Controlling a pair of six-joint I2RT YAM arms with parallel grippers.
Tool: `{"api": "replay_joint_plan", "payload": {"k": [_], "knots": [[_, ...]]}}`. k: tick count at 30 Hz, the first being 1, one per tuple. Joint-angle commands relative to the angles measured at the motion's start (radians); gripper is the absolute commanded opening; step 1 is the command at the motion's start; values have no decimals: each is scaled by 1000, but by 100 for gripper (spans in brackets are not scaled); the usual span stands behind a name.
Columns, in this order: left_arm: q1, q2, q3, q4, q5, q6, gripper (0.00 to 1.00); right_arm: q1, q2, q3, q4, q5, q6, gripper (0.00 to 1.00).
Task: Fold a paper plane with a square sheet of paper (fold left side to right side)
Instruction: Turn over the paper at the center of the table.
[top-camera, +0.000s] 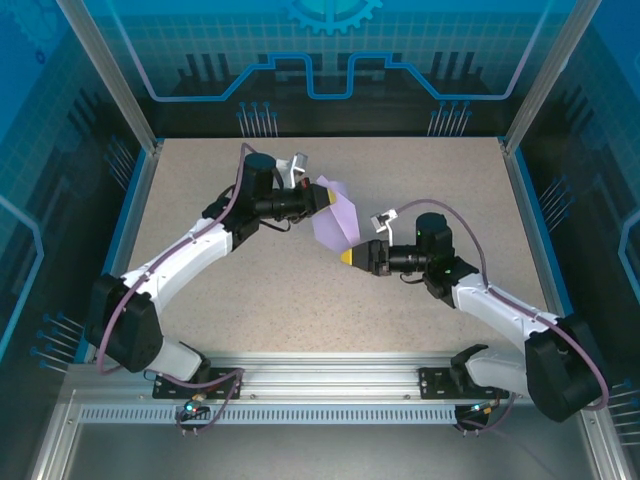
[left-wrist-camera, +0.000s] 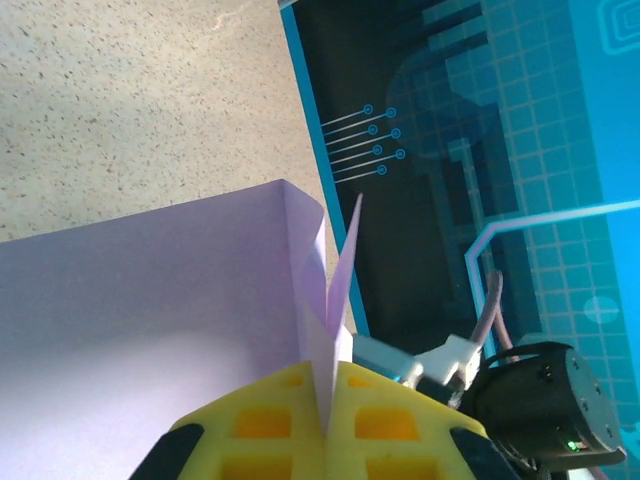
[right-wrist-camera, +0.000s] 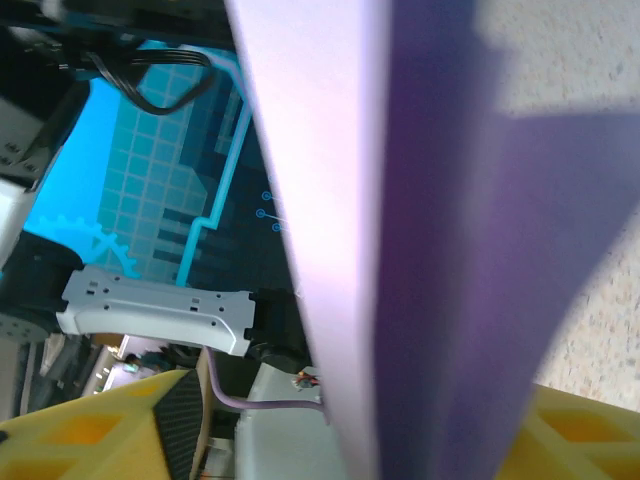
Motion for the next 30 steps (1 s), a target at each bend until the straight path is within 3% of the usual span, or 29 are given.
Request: {"api": "replay_joint_plan", "payload": {"k": [1,6,13,19,23,26,30], "knots": [[-1,-27,-26,26,49,-21,5,-11,2,43,49,-24,-23,61],[-1,-36,-41,26,55,-8,5,-49,-22,69,-14,-23,-61,52],[-1,-20,-57,45,78,0,10,-71,-49,67,-85,-11,-108,29],[0,-44,-55,-61,18,99,37,-73,-100,83,-288,37,-225,9],[9,-106,-72,-155,-65,174,61,-72,-134,123,-501,118,-354,5],[25,-183,-105,-199,-126,209,69,-60,-155,182,-701,231,-478,4],[33,-320,-150,-286,-263,258,77,24,-158,292,-952,536,-626,2]]}}
